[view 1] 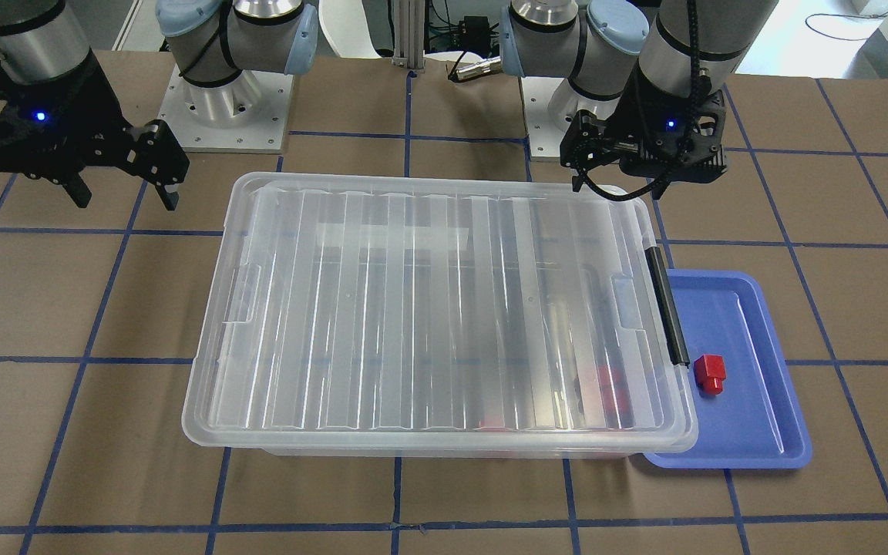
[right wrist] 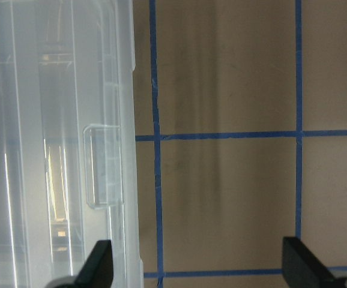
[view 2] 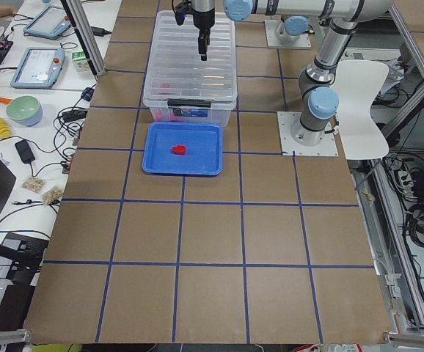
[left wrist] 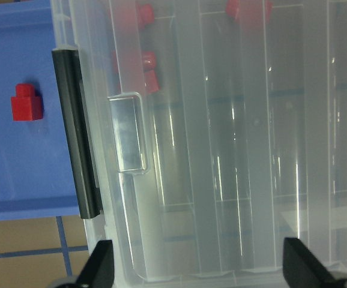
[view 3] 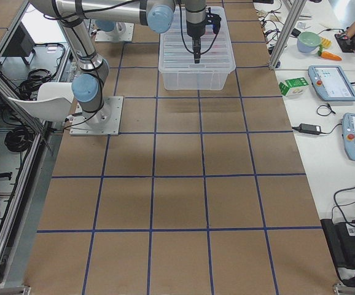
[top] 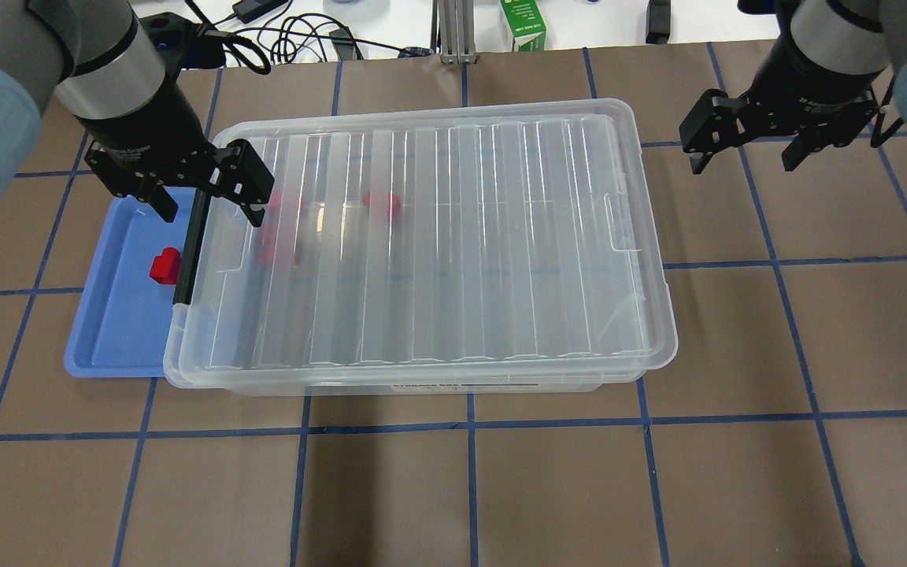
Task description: Place red block in blue tray from box
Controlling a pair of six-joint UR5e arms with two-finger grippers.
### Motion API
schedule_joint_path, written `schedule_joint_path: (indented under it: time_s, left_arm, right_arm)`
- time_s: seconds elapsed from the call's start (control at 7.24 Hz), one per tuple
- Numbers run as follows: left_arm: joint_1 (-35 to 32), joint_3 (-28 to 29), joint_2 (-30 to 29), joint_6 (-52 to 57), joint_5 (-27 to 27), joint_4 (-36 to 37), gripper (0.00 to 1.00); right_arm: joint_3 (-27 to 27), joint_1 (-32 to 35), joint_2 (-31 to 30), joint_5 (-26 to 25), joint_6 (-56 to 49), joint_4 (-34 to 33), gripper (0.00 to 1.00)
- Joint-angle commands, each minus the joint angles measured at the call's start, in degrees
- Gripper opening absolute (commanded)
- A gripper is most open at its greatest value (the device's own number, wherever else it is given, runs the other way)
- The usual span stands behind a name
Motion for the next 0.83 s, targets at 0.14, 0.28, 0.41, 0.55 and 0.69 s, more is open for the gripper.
schedule_joint_path:
  time_s: [0.14,0.28,0.41,0.55,0.69]
  left_arm:
    - [0.53,-0.32,0.49,0.85,0.32,-1.02,1.0]
    - [0.53,-0.41,0.57,0.85,0.32,-1.02,1.0]
    - [0.62,-0.41,0.57,0.85,0.41,-1.02,1.0]
    - [0.62,-0.5,0.57,0.85,0.41,-1.2,1.0]
    - [0.71,-0.5,0.57,0.85,0.41,-1.37,1.0]
  right_arm:
    - [-6.13,0.43,-0.27,1.22,0.9,6.6,1.0]
    - [-7.72,2.26,1.05,3.67,3.51,6.6,1.0]
    - [-11.39,5.15,3.67,3.34,4.93,6.77,1.0]
    - [-15.52,8.05,8.14,2.38,8.08,7.12,1.0]
    - [-17.56,11.22,10.88,-0.41,11.5,7.04,1.0]
